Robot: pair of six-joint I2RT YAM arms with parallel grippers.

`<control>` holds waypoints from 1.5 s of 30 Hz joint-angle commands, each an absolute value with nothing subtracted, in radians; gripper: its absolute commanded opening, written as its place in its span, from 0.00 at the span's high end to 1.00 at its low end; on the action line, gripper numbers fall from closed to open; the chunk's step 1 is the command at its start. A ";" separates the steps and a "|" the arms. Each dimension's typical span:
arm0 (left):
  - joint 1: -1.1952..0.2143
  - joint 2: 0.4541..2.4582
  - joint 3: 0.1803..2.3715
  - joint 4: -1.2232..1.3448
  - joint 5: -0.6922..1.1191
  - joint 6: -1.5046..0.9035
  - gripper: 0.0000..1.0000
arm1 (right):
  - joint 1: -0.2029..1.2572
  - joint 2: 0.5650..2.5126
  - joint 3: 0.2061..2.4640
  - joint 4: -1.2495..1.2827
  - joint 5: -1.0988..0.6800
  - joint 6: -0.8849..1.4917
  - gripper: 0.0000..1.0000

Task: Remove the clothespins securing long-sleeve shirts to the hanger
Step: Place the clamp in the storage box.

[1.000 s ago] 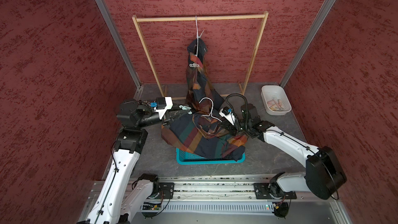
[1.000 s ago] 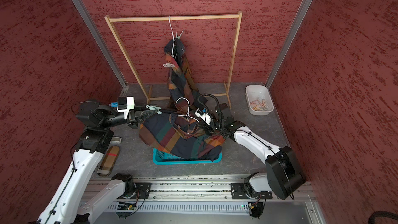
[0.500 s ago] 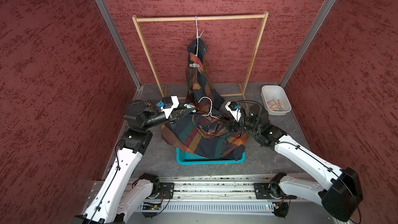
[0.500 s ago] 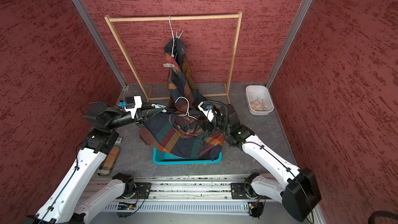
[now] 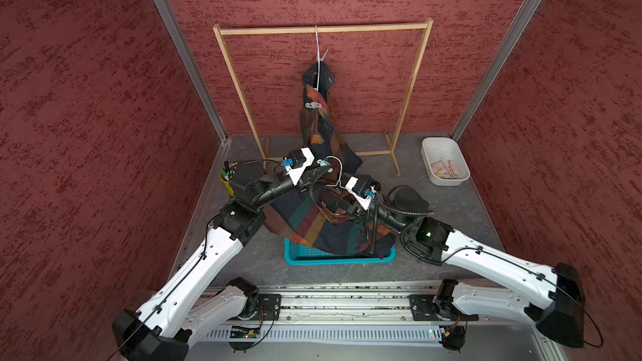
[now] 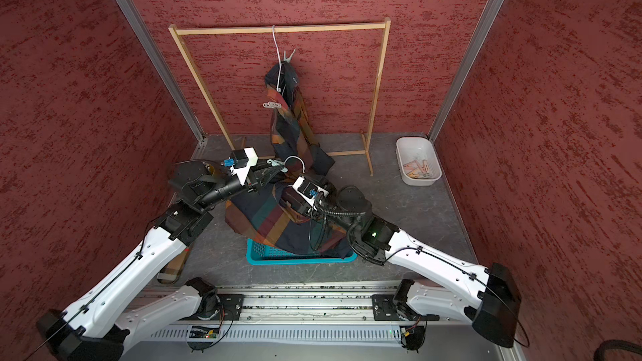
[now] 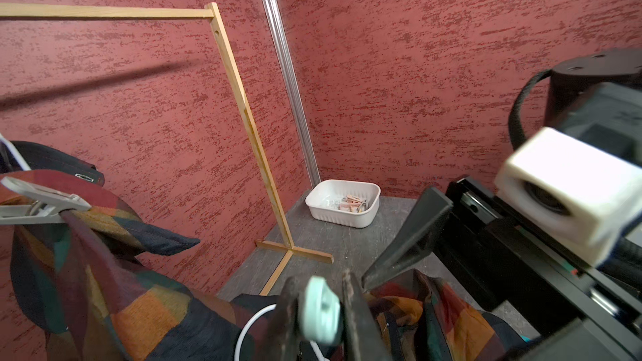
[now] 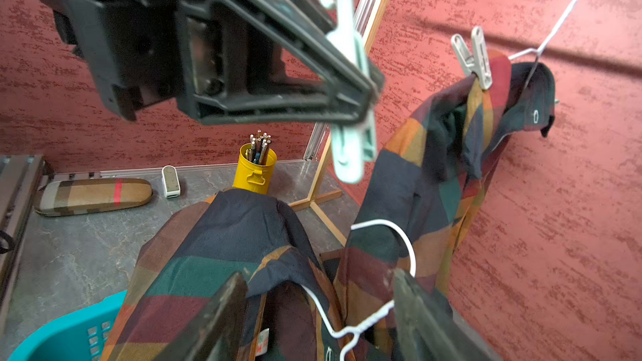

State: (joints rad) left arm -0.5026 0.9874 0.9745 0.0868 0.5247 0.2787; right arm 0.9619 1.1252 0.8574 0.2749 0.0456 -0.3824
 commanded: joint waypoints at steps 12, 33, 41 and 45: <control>-0.534 0.985 0.971 0.156 0.391 0.278 1.00 | 0.994 1.201 0.953 0.490 0.170 -0.388 0.51; -0.534 0.986 0.965 0.135 0.422 0.279 1.00 | 0.979 1.323 1.042 0.515 0.192 -0.334 0.63; -0.533 0.995 0.966 0.133 0.439 0.277 1.00 | 0.957 1.353 1.060 0.525 0.176 -0.319 0.67; -0.533 1.000 0.965 0.133 0.449 0.276 1.00 | 0.949 1.363 1.075 0.522 0.164 -0.315 0.74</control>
